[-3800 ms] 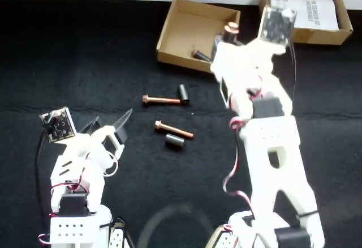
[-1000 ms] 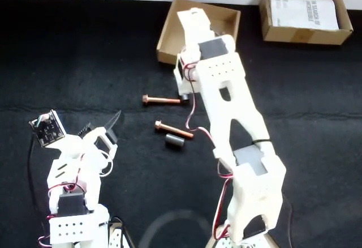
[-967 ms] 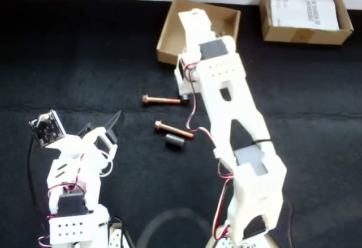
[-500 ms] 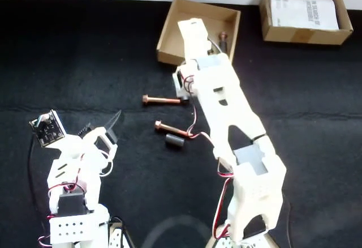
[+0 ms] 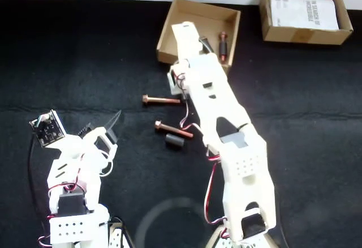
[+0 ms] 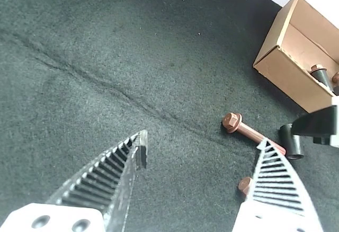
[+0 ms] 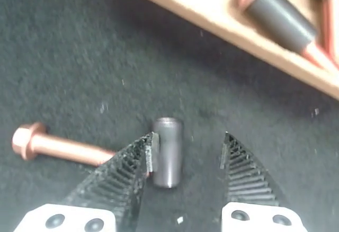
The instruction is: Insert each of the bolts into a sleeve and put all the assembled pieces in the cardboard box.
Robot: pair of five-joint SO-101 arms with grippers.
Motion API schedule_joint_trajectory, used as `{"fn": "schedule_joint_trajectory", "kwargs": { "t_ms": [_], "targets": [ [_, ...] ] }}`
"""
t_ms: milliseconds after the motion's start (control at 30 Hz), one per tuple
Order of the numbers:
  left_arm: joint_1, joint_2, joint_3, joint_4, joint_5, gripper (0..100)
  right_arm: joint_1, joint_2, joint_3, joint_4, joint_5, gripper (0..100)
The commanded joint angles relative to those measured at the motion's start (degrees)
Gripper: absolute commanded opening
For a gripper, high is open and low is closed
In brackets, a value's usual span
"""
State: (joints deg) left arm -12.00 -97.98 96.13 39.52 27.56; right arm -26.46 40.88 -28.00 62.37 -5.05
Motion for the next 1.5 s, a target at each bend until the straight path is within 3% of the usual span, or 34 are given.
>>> {"fn": "schedule_joint_trajectory", "kwargs": {
  "t_ms": [0,433,600,933,1333,1467],
  "targets": [
    [-0.40,-0.92,1.19,0.09,0.53,32,-0.48,1.71,-4.88,-0.40,0.62,17.8],
    [-0.48,-0.92,1.19,0.09,0.53,32,-4.09,5.41,-9.36,8.13,0.62,17.5],
    [-0.48,-0.92,1.19,0.09,0.53,32,-4.00,6.20,-9.54,10.42,0.35,0.4],
    [-0.48,-0.92,1.19,0.09,0.44,32,1.89,3.30,-11.21,15.69,0.44,0.6],
    [-0.48,-0.75,1.19,0.09,0.44,32,3.47,-8.66,-32.22,38.81,0.53,0.6],
    [-0.40,-0.48,1.19,0.09,0.44,32,4.62,-16.31,-33.45,38.81,0.35,0.6]
  ]
}}
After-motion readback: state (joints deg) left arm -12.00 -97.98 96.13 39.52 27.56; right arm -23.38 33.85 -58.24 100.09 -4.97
